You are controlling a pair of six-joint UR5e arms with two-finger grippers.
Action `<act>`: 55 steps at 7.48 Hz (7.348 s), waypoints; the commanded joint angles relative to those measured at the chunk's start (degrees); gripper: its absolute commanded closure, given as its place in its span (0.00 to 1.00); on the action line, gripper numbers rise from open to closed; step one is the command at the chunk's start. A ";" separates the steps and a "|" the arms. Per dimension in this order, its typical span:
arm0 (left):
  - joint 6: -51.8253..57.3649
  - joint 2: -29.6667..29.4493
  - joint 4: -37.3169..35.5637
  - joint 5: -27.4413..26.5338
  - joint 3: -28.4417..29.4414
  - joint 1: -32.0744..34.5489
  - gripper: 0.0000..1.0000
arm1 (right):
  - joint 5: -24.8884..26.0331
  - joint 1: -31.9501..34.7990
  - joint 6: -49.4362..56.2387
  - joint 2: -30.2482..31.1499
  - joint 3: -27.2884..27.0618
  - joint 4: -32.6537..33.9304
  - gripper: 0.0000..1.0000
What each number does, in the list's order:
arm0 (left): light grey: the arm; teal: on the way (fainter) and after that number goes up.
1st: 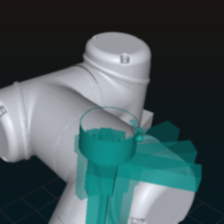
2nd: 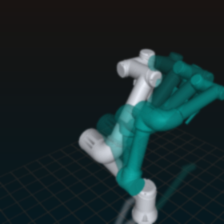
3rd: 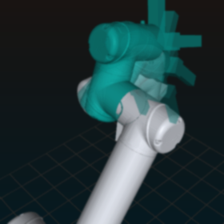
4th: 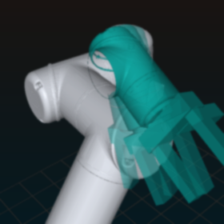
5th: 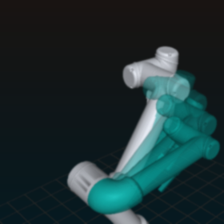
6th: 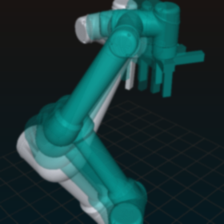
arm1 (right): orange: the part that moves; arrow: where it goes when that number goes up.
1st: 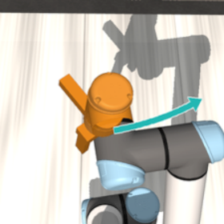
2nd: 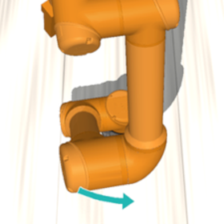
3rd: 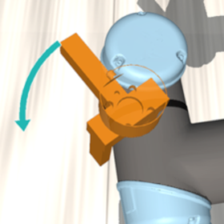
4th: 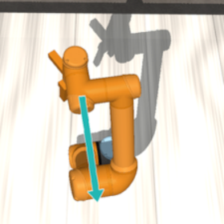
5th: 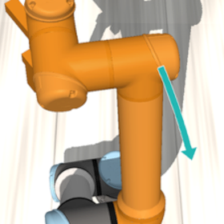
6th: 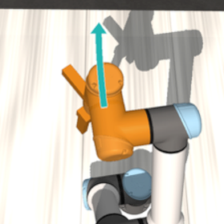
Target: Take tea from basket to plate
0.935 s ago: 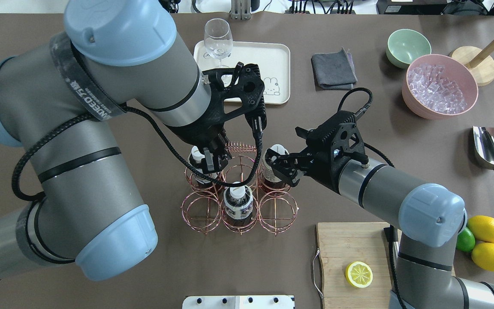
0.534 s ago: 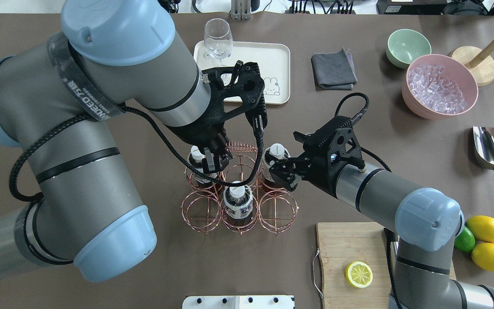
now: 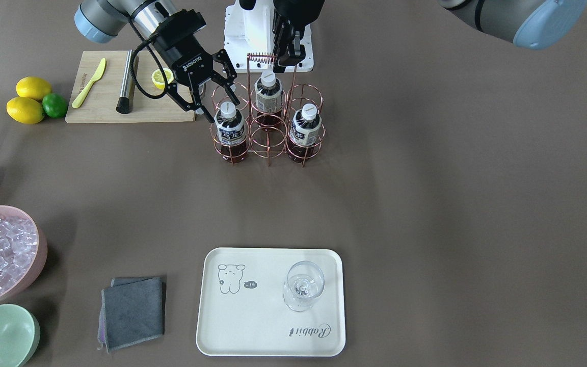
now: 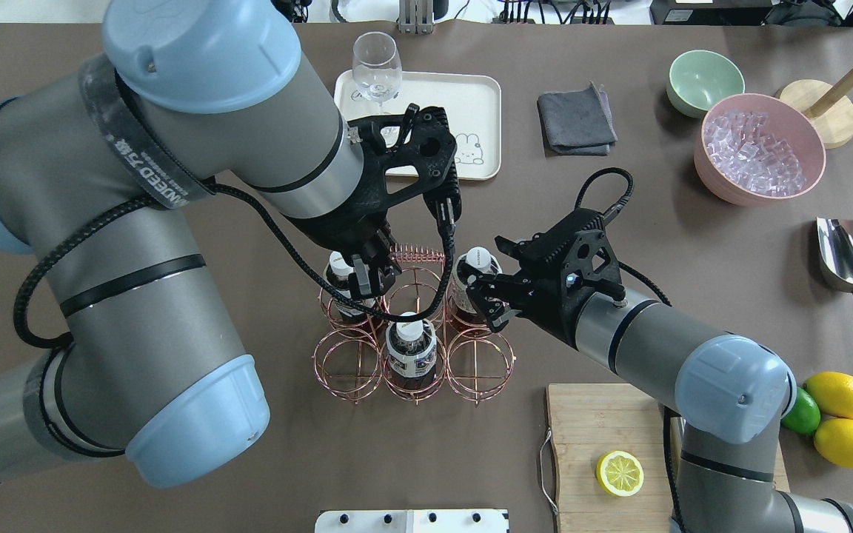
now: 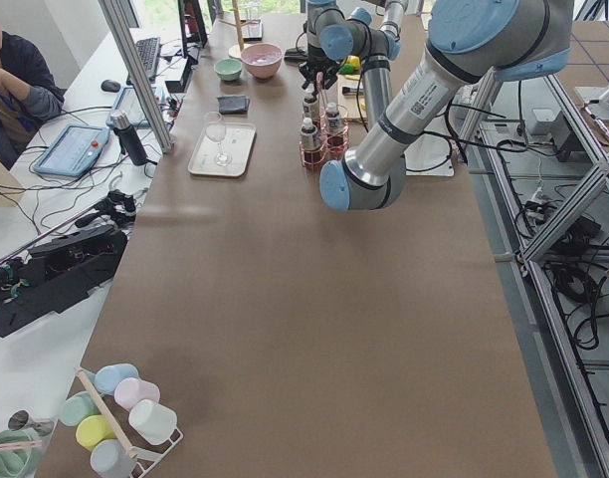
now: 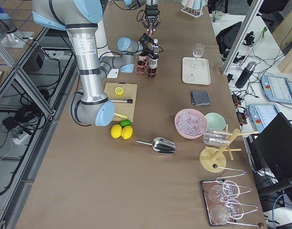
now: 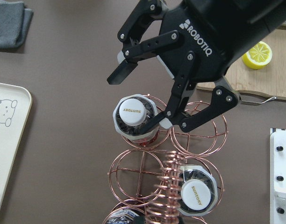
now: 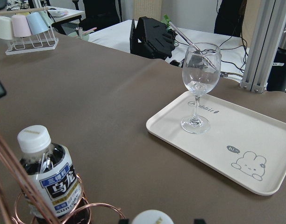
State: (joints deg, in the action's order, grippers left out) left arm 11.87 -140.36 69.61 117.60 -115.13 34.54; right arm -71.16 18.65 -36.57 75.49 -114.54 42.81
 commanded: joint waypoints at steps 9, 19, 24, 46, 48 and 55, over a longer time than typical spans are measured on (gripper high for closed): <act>0.00 0.00 0.00 0.00 0.08 0.00 1.00 | -3.96 1.29 -0.52 -0.70 -20.25 25.00 1.00; 0.00 0.09 0.00 0.00 0.08 0.00 1.00 | -25.27 28.46 0.10 -8.43 4.45 12.11 1.00; 0.08 0.18 0.00 0.00 -0.09 0.79 1.00 | -10.34 25.14 -5.25 -17.81 15.98 8.43 1.00; 64.86 19.17 6.85 23.20 33.11 55.55 1.00 | -11.08 23.01 -15.67 -19.38 8.33 31.34 0.00; 64.68 19.25 9.82 23.20 35.57 54.41 1.00 | -26.05 31.05 -18.45 -8.05 3.46 33.03 0.00; 64.51 19.77 15.72 20.05 38.23 53.18 1.00 | -51.71 59.37 24.36 17.62 -0.25 57.39 0.00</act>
State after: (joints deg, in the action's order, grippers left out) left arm 76.48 -120.99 83.68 139.06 -76.99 88.13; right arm -121.31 72.06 -25.89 86.05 -114.59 97.20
